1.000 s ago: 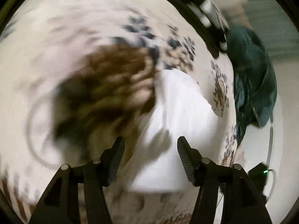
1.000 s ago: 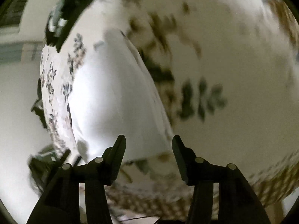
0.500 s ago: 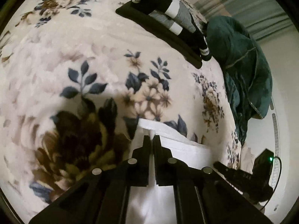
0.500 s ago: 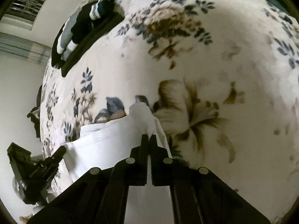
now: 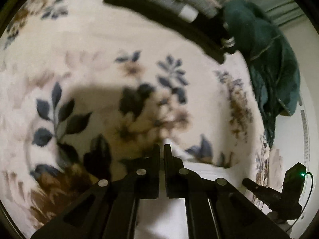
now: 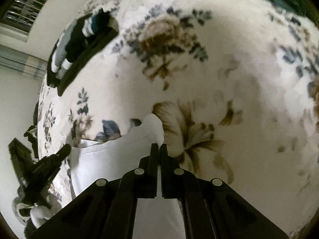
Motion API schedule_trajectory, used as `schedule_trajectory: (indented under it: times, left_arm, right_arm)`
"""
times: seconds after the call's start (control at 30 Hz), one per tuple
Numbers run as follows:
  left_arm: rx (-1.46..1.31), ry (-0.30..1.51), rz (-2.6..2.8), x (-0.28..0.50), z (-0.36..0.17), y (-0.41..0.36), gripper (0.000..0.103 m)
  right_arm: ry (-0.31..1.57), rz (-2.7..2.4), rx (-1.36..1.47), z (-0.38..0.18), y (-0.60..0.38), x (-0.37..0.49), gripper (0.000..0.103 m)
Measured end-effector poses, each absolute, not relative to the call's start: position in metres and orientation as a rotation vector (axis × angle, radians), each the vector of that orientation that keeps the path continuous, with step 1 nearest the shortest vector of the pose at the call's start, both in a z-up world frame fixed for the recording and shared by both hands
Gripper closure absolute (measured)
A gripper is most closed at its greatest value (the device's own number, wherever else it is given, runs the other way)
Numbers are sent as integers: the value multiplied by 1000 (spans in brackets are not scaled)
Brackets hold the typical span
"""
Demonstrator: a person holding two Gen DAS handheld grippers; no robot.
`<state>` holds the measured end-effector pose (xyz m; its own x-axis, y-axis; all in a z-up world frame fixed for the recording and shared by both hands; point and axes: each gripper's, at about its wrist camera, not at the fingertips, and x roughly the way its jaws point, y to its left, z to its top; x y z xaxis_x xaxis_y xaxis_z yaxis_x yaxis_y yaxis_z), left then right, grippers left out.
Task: Fold small clothes
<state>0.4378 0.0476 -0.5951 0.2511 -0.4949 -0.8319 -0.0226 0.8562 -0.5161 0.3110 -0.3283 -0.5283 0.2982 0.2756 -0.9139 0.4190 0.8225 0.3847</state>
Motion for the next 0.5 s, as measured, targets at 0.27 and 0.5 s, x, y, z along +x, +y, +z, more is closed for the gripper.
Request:
schedule_trajectory:
  times: [0.27, 0.5]
  left_arm:
    - [-827, 1329, -431, 396, -598, 101, 28]
    - [-840, 1470, -429, 356, -619, 89, 28]
  right_arm:
    - [1380, -40, 809, -556, -358, 290, 35]
    - [1465, 138, 1068, -604, -367, 251, 31]
